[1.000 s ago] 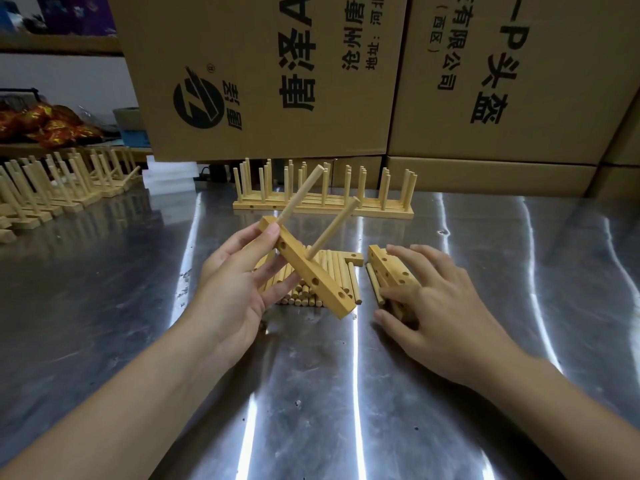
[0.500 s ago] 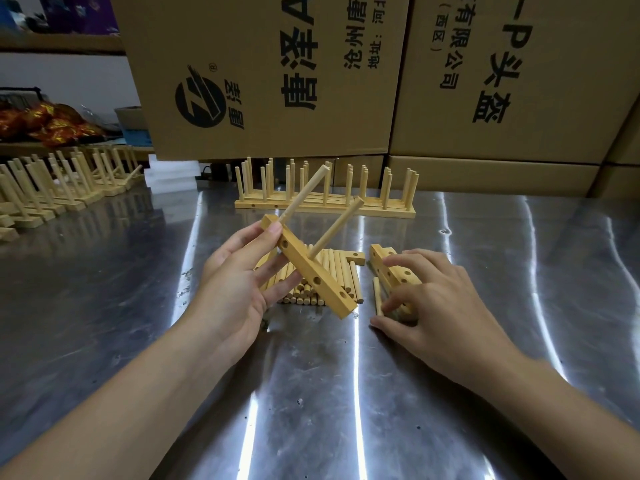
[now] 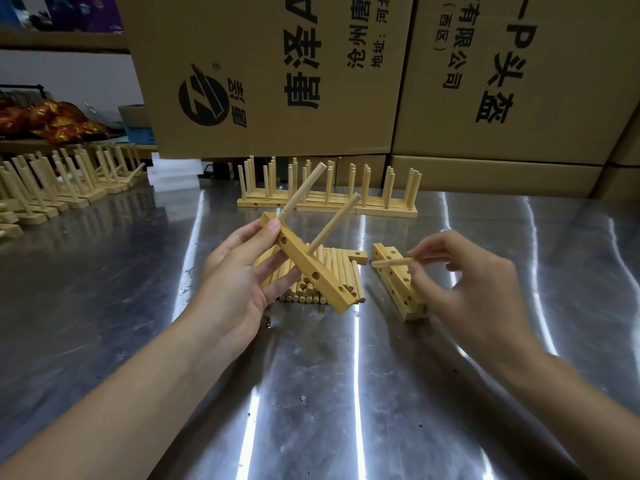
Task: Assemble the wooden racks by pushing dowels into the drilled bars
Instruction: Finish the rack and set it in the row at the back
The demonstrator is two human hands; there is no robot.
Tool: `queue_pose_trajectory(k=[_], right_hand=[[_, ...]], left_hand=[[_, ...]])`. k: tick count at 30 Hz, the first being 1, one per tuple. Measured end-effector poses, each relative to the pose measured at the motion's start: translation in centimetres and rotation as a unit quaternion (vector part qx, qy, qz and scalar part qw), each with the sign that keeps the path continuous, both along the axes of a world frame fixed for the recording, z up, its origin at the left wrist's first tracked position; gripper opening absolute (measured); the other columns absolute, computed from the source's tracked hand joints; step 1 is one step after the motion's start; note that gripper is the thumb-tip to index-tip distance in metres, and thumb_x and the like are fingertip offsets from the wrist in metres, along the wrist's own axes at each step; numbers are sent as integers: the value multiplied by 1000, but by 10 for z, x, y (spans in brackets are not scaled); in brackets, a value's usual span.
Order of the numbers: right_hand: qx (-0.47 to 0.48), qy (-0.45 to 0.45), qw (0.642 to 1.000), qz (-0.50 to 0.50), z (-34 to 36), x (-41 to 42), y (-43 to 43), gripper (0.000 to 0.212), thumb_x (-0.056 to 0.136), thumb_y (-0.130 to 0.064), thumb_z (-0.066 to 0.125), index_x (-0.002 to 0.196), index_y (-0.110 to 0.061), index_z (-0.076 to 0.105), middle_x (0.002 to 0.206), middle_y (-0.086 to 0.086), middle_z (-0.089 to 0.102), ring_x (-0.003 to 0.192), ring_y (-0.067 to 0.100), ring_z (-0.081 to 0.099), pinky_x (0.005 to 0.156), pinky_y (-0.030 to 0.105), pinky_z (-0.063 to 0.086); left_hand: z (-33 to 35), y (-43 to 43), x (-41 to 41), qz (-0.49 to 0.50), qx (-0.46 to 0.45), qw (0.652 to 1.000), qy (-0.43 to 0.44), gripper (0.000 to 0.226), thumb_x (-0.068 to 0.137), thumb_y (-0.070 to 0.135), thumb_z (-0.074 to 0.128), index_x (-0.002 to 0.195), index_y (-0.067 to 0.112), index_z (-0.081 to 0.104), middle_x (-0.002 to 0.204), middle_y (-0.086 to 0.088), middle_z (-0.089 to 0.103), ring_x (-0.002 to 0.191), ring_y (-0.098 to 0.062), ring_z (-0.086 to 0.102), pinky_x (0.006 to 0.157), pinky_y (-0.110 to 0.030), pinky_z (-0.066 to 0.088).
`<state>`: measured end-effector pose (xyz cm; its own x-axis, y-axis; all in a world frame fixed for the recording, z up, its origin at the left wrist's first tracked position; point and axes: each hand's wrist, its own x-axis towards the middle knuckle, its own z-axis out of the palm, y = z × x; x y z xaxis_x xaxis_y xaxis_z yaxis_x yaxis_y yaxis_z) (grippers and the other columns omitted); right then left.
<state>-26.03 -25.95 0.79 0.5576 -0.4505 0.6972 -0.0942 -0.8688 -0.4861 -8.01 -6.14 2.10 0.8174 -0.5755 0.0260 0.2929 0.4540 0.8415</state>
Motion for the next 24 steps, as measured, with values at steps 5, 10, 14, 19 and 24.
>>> queue_pose_trajectory(k=[5, 10, 14, 19, 24], right_hand=[[204, -99, 959, 171, 5, 1, 1, 21, 94, -4, 77, 106, -20, 70, 103, -2, 81, 102, 16, 78, 88, 25, 60], [278, -125, 925, 226, 8, 3, 2, 24, 91, 2, 75, 112, -9, 70, 105, 7, 81, 105, 23, 78, 94, 34, 61], [284, -143, 918, 236, 11, 2, 4, 31, 83, -11, 79, 112, -8, 71, 105, 9, 81, 105, 24, 77, 95, 36, 61], [308, -145, 909, 240, 12, 2, 3, 27, 83, -19, 81, 109, -16, 75, 102, 10, 79, 104, 29, 76, 91, 42, 63], [233, -54, 938, 249, 7, 1, 8, 25, 93, -12, 79, 114, -24, 71, 98, 1, 73, 93, 25, 76, 75, 43, 66]], left_hand=[[0, 0, 1, 3, 1, 1000, 2, 43, 97, 22, 73, 137, 9, 66, 110, -12, 77, 113, -28, 76, 74, -37, 65], [1, 1, 1, 9, 2, 1000, -3, 43, 97, 22, 73, 137, 9, 66, 111, -12, 77, 116, -29, 75, 74, -37, 65], [1, 2, 1, 19, 6, 1000, -4, 39, 98, 21, 73, 135, 10, 67, 111, -13, 78, 116, -28, 75, 74, -36, 65], [0, 2, 2, 28, 9, 1000, -8, 37, 97, 22, 74, 131, 12, 69, 113, -14, 78, 115, -28, 75, 75, -37, 65], [0, 3, 2, 30, 6, 999, -14, 37, 97, 22, 74, 132, 13, 68, 110, -13, 79, 112, -28, 76, 75, -37, 65]])
